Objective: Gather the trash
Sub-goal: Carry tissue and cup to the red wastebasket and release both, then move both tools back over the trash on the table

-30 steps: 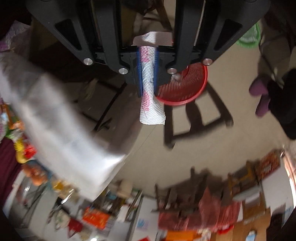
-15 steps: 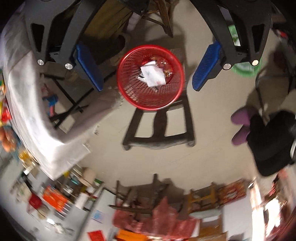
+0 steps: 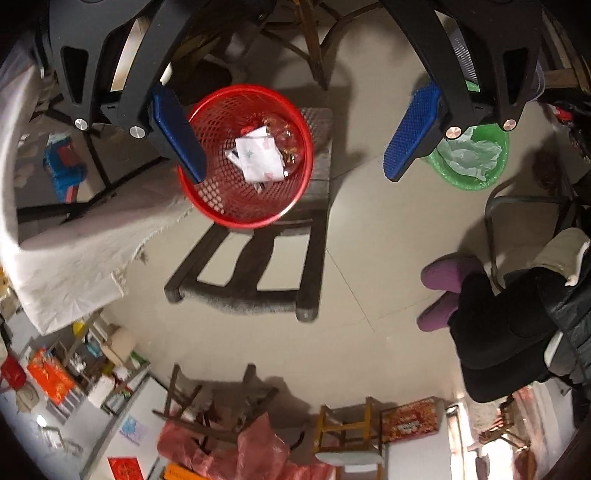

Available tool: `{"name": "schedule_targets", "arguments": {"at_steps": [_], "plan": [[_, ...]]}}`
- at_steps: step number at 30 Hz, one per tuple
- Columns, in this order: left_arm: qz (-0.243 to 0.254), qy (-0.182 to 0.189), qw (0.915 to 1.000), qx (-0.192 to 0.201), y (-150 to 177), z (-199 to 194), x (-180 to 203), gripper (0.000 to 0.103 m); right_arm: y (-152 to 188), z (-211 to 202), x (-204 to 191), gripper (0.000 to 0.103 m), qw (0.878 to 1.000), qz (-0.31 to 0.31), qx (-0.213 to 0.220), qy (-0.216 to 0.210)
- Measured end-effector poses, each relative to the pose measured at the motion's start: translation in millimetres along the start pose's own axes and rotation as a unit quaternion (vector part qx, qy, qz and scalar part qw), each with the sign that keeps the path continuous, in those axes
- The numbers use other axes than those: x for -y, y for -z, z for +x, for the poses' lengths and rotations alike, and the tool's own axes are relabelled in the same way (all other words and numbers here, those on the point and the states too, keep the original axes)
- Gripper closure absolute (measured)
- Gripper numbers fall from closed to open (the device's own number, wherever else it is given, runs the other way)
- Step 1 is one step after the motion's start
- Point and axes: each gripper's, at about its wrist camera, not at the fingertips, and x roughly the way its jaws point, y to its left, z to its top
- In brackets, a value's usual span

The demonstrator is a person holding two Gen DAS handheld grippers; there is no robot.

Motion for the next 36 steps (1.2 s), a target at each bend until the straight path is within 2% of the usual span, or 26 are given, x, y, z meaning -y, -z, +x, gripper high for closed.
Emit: {"name": "schedule_targets", "arguments": {"at_steps": [3,4,5,7,9,13,18,26,36], "plan": [[0.003,0.001,0.9999,-0.017,1.1,8.1,-1.1,0.010,-18.9,23.6,1.4,0.029,1.000,-0.010,-0.010,0.020],[0.000,0.003,0.9998,-0.022,1.0,11.4,-2.6,0.010,-24.7,34.9,4.2,0.019,0.999,-0.012,-0.016,0.026],[-0.003,0.006,0.9996,-0.027,0.8,13.6,-4.4,0.010,-27.3,44.1,8.7,0.015,0.999,-0.010,-0.025,0.032],[-0.009,0.010,0.9992,-0.038,1.3,18.6,-8.4,0.010,-27.8,58.3,16.0,0.014,0.999,0.000,-0.036,0.037],[-0.003,0.007,0.9988,-0.048,2.4,23.5,-7.6,0.010,-20.9,59.3,23.9,0.014,0.999,0.018,-0.038,0.020],[0.042,0.001,0.9966,-0.071,9.7,34.7,10.7,0.010,-7.0,53.5,24.3,0.014,0.999,0.023,-0.036,0.016],[0.088,-0.009,0.9939,-0.066,16.7,34.2,28.9,0.010,5.0,31.0,20.1,0.014,0.999,0.010,-0.021,0.023],[0.114,-0.008,0.9921,-0.051,21.0,24.9,42.2,0.010,19.8,-17.5,8.6,0.014,0.998,-0.015,0.022,0.052],[0.156,-0.001,0.9877,0.000,31.2,-11.8,72.9,0.010,46.4,-87.8,21.0,0.014,0.991,0.018,0.090,0.094]]}}
